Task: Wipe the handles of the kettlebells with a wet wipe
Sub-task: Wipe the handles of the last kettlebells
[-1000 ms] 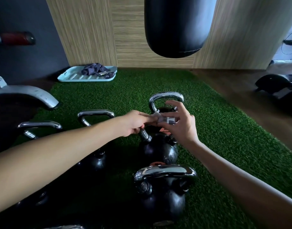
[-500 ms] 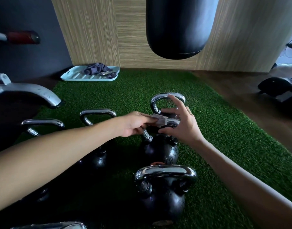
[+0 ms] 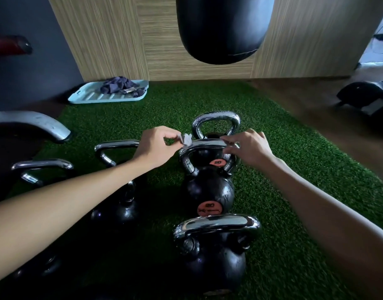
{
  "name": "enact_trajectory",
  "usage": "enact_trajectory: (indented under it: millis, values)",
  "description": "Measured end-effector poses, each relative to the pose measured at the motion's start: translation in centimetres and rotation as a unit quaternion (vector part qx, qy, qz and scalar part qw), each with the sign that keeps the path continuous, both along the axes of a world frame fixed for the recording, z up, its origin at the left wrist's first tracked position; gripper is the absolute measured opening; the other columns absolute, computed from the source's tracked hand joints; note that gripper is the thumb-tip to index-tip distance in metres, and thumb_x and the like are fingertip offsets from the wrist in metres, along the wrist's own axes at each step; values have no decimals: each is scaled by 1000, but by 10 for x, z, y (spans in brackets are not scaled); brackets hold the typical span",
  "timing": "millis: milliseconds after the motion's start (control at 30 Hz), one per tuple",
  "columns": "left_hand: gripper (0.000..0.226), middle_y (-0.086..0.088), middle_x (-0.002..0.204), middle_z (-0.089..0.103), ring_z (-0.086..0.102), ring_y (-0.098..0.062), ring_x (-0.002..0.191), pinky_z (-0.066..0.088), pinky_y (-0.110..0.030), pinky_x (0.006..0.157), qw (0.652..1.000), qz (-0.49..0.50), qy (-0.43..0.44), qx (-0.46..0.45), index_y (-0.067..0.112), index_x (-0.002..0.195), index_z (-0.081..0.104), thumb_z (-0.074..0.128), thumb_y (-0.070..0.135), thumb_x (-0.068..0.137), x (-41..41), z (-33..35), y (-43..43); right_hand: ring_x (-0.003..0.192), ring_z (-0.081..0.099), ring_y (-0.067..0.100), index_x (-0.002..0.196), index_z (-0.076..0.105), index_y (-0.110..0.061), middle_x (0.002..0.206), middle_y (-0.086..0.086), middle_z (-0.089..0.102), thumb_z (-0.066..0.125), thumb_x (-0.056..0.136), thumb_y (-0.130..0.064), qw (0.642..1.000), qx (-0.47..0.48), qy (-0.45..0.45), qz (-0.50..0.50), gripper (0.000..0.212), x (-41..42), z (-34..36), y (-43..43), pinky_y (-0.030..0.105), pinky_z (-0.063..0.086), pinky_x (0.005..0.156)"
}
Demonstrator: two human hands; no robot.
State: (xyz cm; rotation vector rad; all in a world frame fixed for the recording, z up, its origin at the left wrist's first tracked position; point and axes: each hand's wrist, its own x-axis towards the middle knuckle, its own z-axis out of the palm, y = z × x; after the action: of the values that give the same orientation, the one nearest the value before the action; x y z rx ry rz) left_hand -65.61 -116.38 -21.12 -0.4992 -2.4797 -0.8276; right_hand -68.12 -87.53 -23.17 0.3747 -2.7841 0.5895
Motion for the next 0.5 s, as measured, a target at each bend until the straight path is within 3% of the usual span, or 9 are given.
enact_trajectory:
  millis: [67, 100, 167, 200, 267, 367, 500]
  values:
    - [12, 7, 99, 78, 54, 23, 59, 34, 1, 49, 1000, 6, 17, -4, 15, 94, 84, 82, 22, 84, -7, -2, 4, 83, 58, 3, 127, 64, -46, 120, -13, 73, 73, 83, -51, 1000, -6, -23, 0, 45, -13, 2, 0, 39, 44, 94]
    - [12, 8, 98, 78, 54, 22, 58, 34, 1, 49, 1000, 5, 19, -16, 17, 94, 84, 82, 22, 83, -10, -3, 5, 72, 53, -2, 126, 64, -48, 121, -14, 72, 74, 83, -51, 999, -9, -33, 0, 45, -19, 2, 0, 33, 46, 86]
    - [11, 11, 100, 78, 66, 12, 68, 45, -3, 58, 998, -30, 13, -59, 23, 92, 84, 82, 28, 82, -15, -3, 10, 58, 37, -9, 125, 64, -48, 121, -13, 72, 74, 82, -50, 999, -18, -50, 1, 44, -25, 2, 1, 20, 32, 65]
    - [11, 13, 98, 79, 71, 4, 75, 55, -15, 65, 996, -51, 7, -79, 27, 91, 83, 83, 29, 80, -17, -3, 12, 55, 34, -9, 126, 64, -47, 120, -11, 73, 74, 83, -50, 998, -23, -55, 0, 44, -28, 3, 1, 18, 23, 61]
    - [18, 14, 93, 78, 73, -4, 78, 59, -28, 67, 992, -66, 2, -110, 32, 97, 81, 82, 27, 80, -21, -2, 16, 54, 31, -8, 127, 65, -46, 118, -8, 74, 74, 84, -48, 997, -29, -68, -4, 44, -32, 4, 1, 18, 17, 58]
    - [37, 7, 97, 76, 70, -16, 73, 58, -32, 61, 977, -66, 40, -198, 33, 121, 74, 78, 22, 86, -27, 0, 20, 54, 32, -7, 125, 62, -50, 119, -8, 73, 75, 83, -48, 996, -37, -77, -1, 43, -41, 1, 2, 19, 17, 58]
    - [18, 5, 96, 71, 67, -21, 66, 57, -36, 55, 963, -66, 76, -249, 25, 107, 80, 74, 22, 91, -27, -2, 21, 54, 34, -6, 126, 64, -46, 107, -15, 72, 75, 82, -51, 996, -48, -78, 1, 45, -53, -5, 5, 20, 19, 57]
